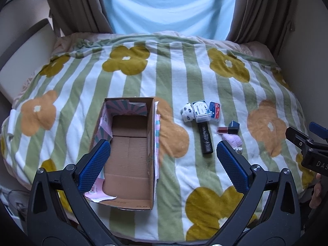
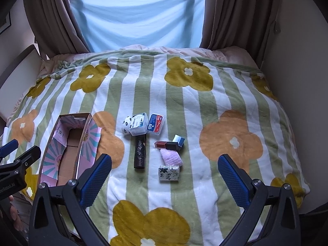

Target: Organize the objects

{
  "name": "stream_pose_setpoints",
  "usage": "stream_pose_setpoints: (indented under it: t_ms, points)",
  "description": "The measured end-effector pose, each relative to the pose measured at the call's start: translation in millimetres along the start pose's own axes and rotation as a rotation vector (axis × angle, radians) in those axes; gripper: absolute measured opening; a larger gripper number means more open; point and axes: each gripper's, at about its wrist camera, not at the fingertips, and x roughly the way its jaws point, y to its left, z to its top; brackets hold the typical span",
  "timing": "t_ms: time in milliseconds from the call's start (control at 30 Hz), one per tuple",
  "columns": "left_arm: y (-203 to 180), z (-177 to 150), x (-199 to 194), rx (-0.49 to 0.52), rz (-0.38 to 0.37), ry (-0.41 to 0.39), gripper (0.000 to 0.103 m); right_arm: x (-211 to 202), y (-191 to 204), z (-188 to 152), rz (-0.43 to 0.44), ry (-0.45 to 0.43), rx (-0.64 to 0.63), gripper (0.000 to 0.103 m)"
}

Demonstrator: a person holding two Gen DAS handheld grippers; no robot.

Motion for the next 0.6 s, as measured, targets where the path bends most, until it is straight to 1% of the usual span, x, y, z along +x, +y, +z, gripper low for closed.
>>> stream_pose_setpoints:
  t_ms: [467,600]
  points:
    - [-1.2,-0.4,2.5,-0.002,0.011,0.007,0.102,2.0,0.2,0.4,0.002,0.001,0.001,0.102]
    - [-2.3,-1.1,3.1,0.010,0.027,0.000,0.102,1.7,0.6,0.4,0.000,0.001,0.002,0.102]
